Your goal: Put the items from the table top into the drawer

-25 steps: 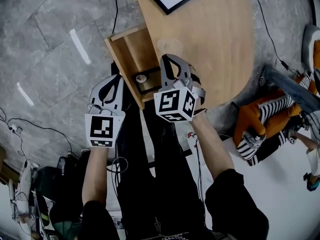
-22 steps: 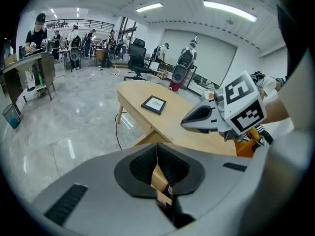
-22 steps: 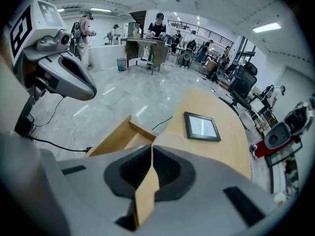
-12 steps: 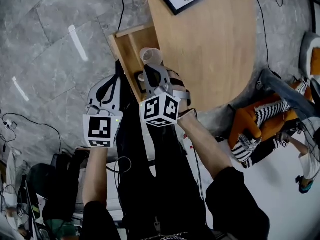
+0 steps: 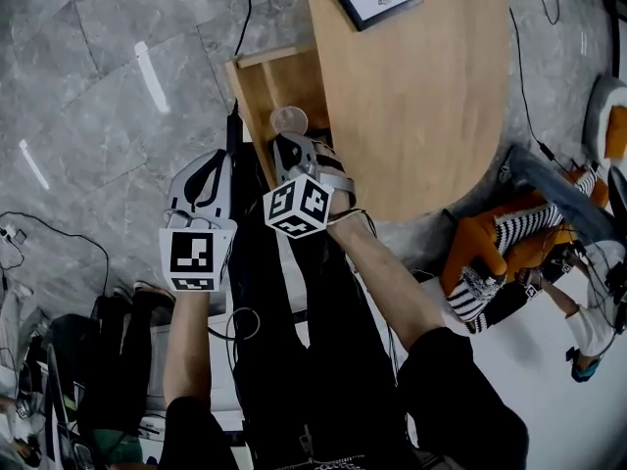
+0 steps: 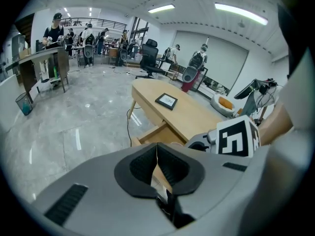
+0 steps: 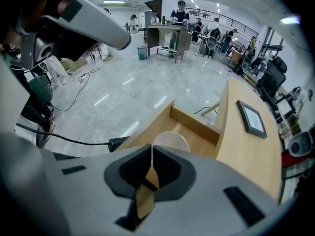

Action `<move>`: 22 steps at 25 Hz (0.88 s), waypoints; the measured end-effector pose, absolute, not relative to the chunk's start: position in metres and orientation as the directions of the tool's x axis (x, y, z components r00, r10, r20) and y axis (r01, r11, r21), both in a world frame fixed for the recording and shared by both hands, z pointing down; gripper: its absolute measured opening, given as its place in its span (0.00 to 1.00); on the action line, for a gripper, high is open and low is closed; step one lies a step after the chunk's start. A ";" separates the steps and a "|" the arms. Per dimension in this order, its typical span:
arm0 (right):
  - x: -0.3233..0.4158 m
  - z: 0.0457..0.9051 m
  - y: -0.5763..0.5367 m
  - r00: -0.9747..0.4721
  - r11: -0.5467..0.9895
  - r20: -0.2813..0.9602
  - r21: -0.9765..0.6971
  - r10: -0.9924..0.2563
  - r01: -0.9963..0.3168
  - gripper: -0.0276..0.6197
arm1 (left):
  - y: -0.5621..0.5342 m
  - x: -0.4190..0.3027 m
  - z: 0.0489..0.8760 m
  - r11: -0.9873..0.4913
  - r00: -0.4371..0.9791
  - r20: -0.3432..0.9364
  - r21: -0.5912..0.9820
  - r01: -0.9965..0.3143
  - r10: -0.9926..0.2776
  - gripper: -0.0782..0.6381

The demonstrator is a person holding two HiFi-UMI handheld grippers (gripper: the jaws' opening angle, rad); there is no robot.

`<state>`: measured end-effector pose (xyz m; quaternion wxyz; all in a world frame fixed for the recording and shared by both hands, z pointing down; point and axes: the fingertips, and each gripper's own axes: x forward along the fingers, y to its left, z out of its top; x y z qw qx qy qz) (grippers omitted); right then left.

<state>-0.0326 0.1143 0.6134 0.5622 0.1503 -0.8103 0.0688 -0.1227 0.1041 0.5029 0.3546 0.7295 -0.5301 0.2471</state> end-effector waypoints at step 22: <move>-0.042 0.658 0.142 -0.297 0.956 0.954 -0.043 -0.047 -0.290 0.08 | 0.110 -0.134 0.514 -0.164 0.311 0.750 0.266 -0.950 -0.584 0.13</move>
